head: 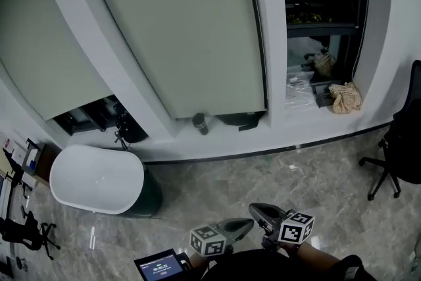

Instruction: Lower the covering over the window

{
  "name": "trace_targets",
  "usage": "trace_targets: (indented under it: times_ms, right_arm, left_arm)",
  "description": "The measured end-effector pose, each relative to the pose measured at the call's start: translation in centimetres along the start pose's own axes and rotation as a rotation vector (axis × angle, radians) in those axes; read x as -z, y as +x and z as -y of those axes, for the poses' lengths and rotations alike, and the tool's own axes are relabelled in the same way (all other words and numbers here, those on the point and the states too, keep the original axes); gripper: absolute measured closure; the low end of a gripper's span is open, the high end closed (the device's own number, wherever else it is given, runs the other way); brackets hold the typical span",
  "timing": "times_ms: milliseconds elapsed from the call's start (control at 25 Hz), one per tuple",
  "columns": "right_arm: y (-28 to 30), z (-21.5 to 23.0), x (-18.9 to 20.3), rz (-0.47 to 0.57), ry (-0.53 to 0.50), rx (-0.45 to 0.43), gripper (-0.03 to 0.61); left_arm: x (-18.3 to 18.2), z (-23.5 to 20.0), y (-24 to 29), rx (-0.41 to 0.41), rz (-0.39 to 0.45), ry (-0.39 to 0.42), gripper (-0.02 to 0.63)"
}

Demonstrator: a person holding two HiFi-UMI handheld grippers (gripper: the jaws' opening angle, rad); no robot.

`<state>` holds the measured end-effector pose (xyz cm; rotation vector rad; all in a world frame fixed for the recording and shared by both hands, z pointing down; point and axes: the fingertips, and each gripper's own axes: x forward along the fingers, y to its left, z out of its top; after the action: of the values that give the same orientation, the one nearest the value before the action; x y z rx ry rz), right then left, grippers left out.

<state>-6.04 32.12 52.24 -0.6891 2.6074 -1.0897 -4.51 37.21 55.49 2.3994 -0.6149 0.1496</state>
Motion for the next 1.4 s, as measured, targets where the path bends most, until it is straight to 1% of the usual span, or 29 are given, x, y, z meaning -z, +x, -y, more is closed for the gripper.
trace_targets:
  times_ms: [160, 240, 320, 560, 640, 920, 1160, 1400]
  right_arm:
    - [1.6, -0.5, 0.8, 0.006, -0.02, 0.066, 0.571]
    - [2.5, -1.0, 1.1, 0.004, -0.039, 0.089, 0.571]
    - [3.3, -1.7, 1.4, 0.002, -0.058, 0.099, 0.571]
    - [4.9, -3.2, 3.0, -0.016, -0.085, 0.114, 0.571]
    - [5.5, -3.5, 3.3, -0.02, -0.095, 0.119, 0.571]
    - [6.1, -3.9, 3.8, -0.018, -0.11, 0.134, 0.571]
    - [6.0, -4.1, 3.3, -0.008, -0.111, 0.142, 0.571]
    - [5.6, -4.4, 3.3, -0.004, -0.12, 0.14, 0.571]
  left_arm:
    - [-1.2, -4.7, -4.6, -0.148, 0.127, -0.105, 0.615]
    - [-2.0, -6.6, -6.4, -0.221, 0.174, -0.118, 0.615]
    - [-2.4, -7.6, -7.6, -0.257, 0.19, -0.107, 0.615]
    - [-1.9, -6.6, -8.9, -0.194, 0.166, -0.077, 0.615]
    - [-1.9, -6.7, -9.4, -0.187, 0.162, -0.07, 0.615]
    - [-1.3, -7.5, -10.2, -0.175, 0.153, -0.096, 0.615]
    - [-2.0, -6.4, -9.8, -0.148, 0.132, -0.054, 0.615]
    - [-1.8, -6.0, -9.7, -0.139, 0.131, -0.051, 0.615]
